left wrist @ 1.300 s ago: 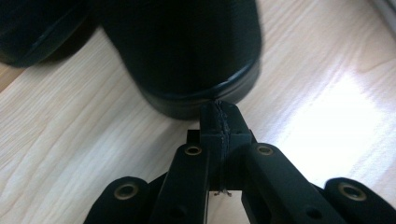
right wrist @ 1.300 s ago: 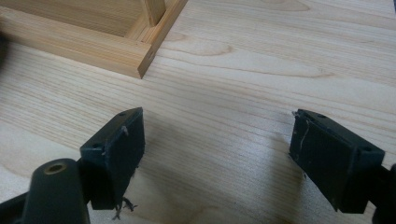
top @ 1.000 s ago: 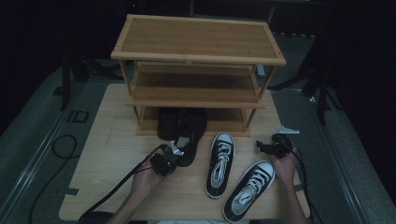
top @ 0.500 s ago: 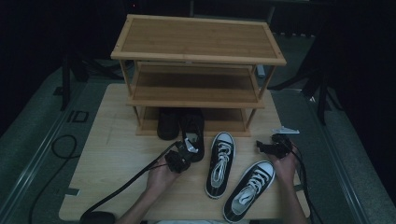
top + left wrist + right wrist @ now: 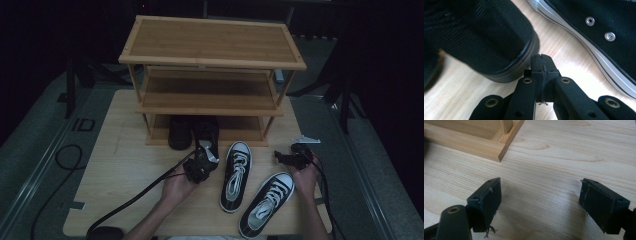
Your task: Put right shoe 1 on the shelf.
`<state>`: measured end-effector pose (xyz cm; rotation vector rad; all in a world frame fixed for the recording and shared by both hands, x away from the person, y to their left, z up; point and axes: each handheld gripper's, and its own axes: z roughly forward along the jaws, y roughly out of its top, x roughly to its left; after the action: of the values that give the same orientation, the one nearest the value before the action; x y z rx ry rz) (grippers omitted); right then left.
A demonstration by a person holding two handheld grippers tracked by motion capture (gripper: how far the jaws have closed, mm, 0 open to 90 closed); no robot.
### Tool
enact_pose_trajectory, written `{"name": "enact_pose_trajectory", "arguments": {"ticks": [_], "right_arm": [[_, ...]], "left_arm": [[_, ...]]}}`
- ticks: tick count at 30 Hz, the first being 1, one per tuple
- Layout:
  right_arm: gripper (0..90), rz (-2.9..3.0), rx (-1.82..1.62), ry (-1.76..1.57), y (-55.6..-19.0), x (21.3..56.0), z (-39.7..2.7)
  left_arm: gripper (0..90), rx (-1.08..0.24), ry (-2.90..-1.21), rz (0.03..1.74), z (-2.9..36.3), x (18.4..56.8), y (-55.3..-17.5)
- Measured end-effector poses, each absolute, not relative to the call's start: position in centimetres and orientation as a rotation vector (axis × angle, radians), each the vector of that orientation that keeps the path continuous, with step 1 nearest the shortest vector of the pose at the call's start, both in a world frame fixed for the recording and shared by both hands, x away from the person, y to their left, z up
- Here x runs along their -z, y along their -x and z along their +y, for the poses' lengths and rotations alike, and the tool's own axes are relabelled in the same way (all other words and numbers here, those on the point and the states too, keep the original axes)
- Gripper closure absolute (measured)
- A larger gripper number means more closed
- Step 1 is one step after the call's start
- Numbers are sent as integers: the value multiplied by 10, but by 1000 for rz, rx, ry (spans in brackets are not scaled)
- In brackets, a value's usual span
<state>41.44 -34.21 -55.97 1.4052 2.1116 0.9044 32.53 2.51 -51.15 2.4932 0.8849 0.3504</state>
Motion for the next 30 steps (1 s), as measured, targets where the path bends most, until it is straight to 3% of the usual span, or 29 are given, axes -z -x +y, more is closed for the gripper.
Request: {"name": "enact_pose_trajectory", "arguments": {"ticks": [22,30], "right_arm": [[178,2114,-905,-1403,-414,560,-342],[178,2115,-907,-1403,-414,560,-342]], "left_arm": [[900,-356,-2437,924,12,509,-349],[900,-413,-2387,998,15,502,-368]]}}
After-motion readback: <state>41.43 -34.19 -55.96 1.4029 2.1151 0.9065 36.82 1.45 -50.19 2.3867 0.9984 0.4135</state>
